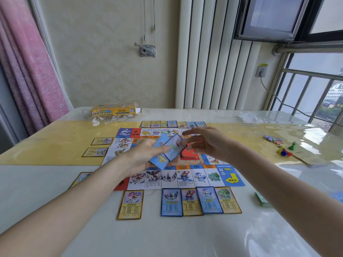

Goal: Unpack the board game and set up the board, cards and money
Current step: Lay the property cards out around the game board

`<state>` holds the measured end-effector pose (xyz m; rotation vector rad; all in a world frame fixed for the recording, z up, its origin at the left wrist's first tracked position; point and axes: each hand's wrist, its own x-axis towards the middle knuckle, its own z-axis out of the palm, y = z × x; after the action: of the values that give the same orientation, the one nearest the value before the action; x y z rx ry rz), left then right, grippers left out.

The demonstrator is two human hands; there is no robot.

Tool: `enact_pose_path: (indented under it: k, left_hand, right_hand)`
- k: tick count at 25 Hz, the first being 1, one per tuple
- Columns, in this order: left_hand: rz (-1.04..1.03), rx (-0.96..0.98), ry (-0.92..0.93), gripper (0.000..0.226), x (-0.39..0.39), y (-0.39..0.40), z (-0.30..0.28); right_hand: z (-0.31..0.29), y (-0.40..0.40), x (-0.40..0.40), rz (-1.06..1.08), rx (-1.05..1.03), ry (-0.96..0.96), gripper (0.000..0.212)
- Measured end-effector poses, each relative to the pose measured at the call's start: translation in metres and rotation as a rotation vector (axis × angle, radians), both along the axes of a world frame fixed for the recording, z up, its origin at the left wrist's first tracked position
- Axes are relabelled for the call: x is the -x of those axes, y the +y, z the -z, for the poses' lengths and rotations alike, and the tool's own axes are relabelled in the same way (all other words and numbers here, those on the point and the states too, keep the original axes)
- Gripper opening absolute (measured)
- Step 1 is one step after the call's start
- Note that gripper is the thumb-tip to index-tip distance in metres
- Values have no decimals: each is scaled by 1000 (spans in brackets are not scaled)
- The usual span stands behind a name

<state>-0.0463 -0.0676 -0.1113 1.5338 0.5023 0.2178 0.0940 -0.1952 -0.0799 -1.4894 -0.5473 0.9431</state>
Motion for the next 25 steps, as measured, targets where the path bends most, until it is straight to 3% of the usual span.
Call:
enact_pose_path:
  k: [4, 8, 15, 19, 22, 25]
  left_hand:
    - [-14, 100, -42, 13, 3, 1, -4]
    - [-7, 98, -47, 14, 2, -1, -6]
    - [-25, -67, 36, 9, 10, 4, -1]
    - [-132, -54, 33, 13, 17, 14, 0]
    - [-224, -88, 46, 17, 13, 21, -6]
    - [-212, -91, 23, 8, -8, 13, -17]
  right_hand:
    - [1, -5, -8, 27, 49, -173, 29]
    - [5, -2, 1, -57, 53, -175, 22]
    - [7, 11, 14, -69, 74, -330, 6]
    - [8, 11, 12, 13, 105, -448, 4]
    - [-7, 3, -6, 132, 28, -409, 20]
    - [-25, -8, -28, 173, -57, -282, 17]
